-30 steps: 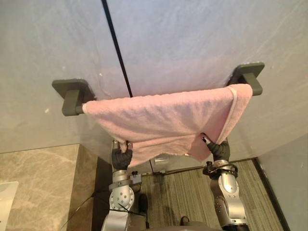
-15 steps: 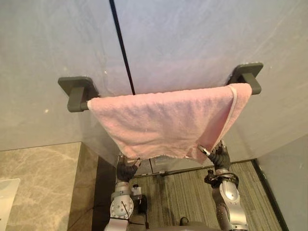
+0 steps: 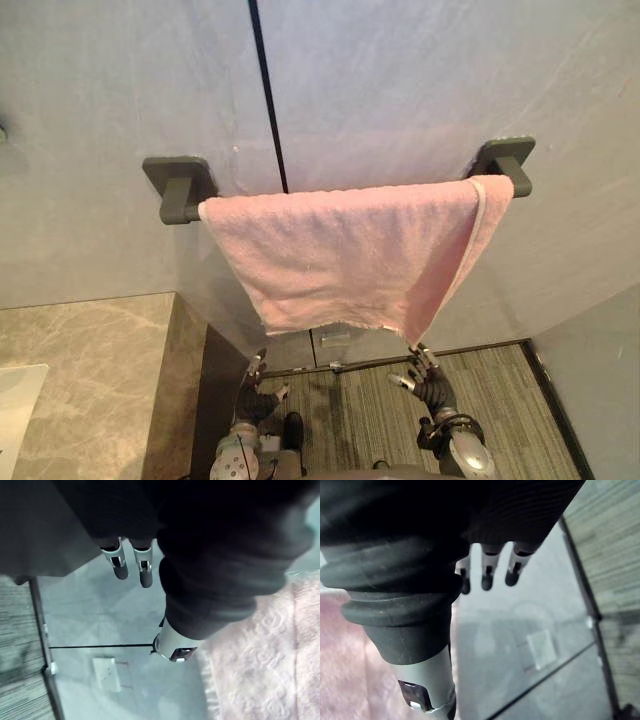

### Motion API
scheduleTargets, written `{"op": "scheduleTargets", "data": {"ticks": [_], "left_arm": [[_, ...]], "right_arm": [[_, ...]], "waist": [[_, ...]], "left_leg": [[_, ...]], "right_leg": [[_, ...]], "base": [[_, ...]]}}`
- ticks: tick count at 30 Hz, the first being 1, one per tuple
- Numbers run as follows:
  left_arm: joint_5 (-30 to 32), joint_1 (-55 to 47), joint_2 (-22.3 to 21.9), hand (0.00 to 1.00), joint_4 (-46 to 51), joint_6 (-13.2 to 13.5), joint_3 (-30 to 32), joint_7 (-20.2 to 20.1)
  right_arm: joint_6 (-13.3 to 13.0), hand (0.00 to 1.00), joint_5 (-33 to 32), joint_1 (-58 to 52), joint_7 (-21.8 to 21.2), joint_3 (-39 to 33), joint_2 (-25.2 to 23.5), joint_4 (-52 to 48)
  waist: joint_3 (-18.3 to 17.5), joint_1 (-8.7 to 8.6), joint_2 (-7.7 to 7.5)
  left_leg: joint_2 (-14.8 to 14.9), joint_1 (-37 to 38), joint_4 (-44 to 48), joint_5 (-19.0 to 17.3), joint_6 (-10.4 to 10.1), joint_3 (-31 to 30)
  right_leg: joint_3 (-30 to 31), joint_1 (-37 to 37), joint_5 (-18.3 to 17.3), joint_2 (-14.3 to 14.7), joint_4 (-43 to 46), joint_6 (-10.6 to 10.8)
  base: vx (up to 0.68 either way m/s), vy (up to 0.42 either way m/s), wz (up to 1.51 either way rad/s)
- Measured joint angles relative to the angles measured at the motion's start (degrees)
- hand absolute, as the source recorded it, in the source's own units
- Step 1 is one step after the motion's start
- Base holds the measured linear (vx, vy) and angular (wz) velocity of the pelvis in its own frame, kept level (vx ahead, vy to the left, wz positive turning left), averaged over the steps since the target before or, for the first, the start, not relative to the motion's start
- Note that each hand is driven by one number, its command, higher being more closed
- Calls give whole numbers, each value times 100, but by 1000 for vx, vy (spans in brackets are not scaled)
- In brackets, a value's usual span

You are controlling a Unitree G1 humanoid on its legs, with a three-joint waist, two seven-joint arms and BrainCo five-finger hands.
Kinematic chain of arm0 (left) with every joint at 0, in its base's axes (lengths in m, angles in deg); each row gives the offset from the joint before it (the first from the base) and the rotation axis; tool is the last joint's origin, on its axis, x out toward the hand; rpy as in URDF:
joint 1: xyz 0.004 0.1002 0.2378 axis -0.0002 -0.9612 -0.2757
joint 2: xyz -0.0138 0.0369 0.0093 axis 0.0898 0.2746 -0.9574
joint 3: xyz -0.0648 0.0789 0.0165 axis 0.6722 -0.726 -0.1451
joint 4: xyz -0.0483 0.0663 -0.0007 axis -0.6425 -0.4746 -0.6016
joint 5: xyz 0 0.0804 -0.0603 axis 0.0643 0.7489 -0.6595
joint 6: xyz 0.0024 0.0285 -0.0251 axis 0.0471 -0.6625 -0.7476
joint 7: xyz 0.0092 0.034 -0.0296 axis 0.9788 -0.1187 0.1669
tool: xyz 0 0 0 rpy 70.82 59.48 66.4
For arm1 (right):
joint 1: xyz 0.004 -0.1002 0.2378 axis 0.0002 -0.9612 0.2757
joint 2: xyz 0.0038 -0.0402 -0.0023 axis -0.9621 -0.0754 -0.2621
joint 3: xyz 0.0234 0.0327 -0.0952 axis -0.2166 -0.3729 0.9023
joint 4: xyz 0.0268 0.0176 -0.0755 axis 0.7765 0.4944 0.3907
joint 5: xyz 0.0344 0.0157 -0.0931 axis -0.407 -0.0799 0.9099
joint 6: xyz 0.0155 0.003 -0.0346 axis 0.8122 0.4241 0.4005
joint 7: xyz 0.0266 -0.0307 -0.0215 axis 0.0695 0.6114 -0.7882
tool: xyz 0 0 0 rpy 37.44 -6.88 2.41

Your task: Organize washtable

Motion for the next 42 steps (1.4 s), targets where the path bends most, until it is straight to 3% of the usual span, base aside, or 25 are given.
{"op": "scheduleTargets", "data": {"ticks": [6, 7, 9, 12, 13, 20, 25, 31, 36, 42], "left_arm": [[-143, -656, 651, 0, 700, -380, -84, -1242], [-326, -880, 1097, 0, 1292, -435, -155, -1648], [-591, -965, 1445, 0, 1648, -470, -197, -1946], [-1871, -1157, 2524, 0, 2398, -481, -385, -2638], [-2562, -1233, 2854, 0, 2567, -462, -439, -2872], [-5104, -746, 3868, 0, 2808, -255, -1005, -3244], [-5789, -168, 3763, 0, 2953, 1, -1306, -3164], [-5715, 275, 2727, 0, 3097, 385, -1415, -2514], [-5144, 314, 2179, 0, 3099, 509, -1466, -2102], [-4182, 450, 1609, 0, 2851, 541, -1435, -1775]], "right_arm": [[325, 0, 382, -346, -891, 625, 408, -832], [342, 0, 369, -417, -1236, 863, 686, -1170], [347, 0, 344, -403, -1496, 962, 888, -1363], [332, 0, -429, -226, -2128, 1068, 1484, -1749], [306, 0, -803, -88, -2273, 1080, 1683, -1829], [-115, 0, -2109, 494, -2456, 1103, 2656, -2371], [-363, 0, -2339, 875, -2330, 1229, 2798, -2598], [-473, 0, -2395, 924, -2084, 1316, 2475, -2756], [-473, 0, -2385, 1078, -1997, 1412, 2078, -2746], [-472, 0, -2239, 1450, -1582, 1426, 1445, -2206]], "waist": [[-40, -2, -32], [-99, -4, -56], [-144, -3, -64], [-164, -33, -68], [-166, -70, -67], [-146, -139, -31], [-112, -117, 116], [-234, -96, 231], [-307, -80, 226], [-367, -71, 245]], "left_leg": [[-1, 53, 3, -24, -1, -1], [-4, 42, 22, -23, -2, -42], [-9, 21, 33, -22, -4, -89], [-4, 7, 41, -4, -27, -156], [1, 1, 43, 2, -32, -169], [-13, -267, 569, -101, -31, -332], [2, -249, 857, -353, -12, -275], [3, -26, 346, 46, -4, -293], [8, 153, 60, 145, -7, -280], [25, 57, 3, 136, -32, -224]], "right_leg": [[-85, 83, -46, -11, -6, 61], [-123, 93, -58, -5, -8, 46], [-151, 94, -62, 2, -14, 39], [-168, 92, -68, 23, -14, 21], [-165, 89, -64, 35, -11, 14], [-171, 90, -15, 73, 19, -63], [-184, 164, -87, 131, 178, -170], [-196, 163, -62, 105, 202, -155], [-161, 179, -63, 108, 203, -154], [-147, 59, -71, 114, 173, -139]], "base": [[0, -7, 4], [14, -20, 12], [15, -18, 11], [-4, -18, 6], [0, 0, 0], [-20, 3, 5], [-88, -1, 1], [-24, 0, 3], [-6, 0, -3], [-16, 0, -4]]}}
